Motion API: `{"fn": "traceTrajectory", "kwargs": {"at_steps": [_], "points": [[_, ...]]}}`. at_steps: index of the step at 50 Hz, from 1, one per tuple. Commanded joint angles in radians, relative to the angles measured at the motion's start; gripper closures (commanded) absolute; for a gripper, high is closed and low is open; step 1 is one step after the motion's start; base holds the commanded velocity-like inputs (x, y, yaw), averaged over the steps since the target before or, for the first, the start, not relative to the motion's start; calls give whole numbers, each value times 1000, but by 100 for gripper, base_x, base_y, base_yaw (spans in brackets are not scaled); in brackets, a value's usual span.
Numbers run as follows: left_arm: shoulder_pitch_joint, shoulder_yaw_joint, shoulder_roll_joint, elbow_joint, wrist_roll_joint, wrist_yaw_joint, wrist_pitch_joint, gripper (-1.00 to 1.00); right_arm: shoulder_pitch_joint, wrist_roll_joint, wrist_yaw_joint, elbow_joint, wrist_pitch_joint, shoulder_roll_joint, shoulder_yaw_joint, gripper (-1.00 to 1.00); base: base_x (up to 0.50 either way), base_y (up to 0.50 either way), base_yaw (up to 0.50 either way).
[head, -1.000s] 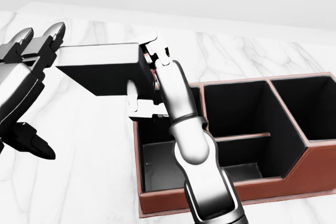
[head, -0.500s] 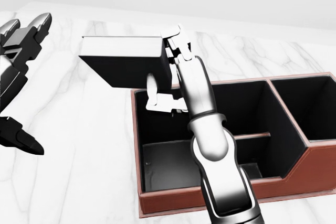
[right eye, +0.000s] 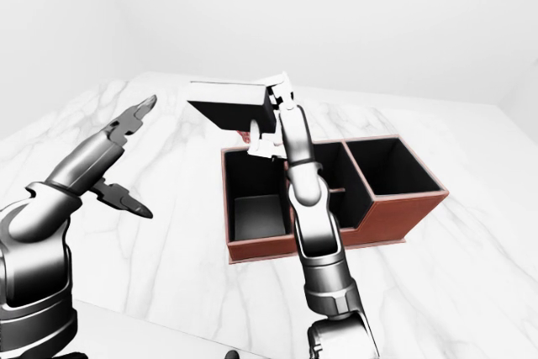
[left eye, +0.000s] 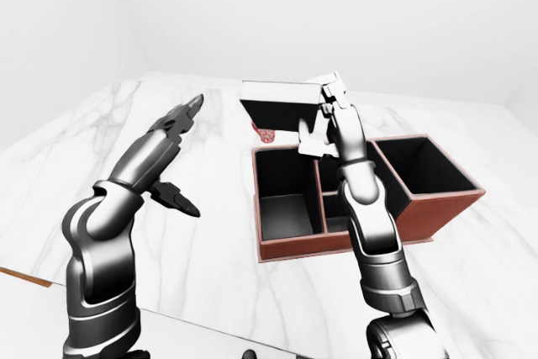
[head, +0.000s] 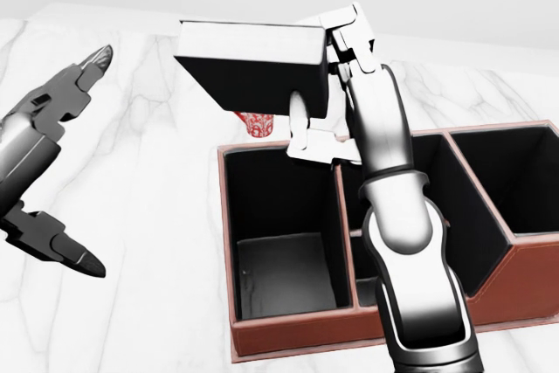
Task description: Pick up the book and place it in the right compartment of the caddy.
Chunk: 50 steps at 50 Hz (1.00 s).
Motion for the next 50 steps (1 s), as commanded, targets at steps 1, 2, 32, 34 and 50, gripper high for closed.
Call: {"fn": "traceTrajectory", "kwargs": {"at_steps": [1, 2, 32, 34, 50], "points": [[48, -5, -30, 64, -175, 0, 0, -100, -26, 11, -7, -66, 0, -39, -41, 100, 0, 0, 0], [55, -9, -29, 71, -182, 0, 0, -100, -28, 12, -7, -66, 0, -42, -43, 100, 0, 0, 0], [57, 31, 8, 448, -453, 222, 0, -100, -52, 48, 14, -163, 0, -129, -114, 100, 0, 0, 0], [58, 30, 9, 461, -457, 228, 0, -100, -51, 50, 15, -175, 0, -136, -118, 100, 0, 0, 0], [86, 24, -4, 413, -449, 231, 0, -100, 8, 157, 19, -204, 0, -243, -246, 100, 0, 0, 0]]}}
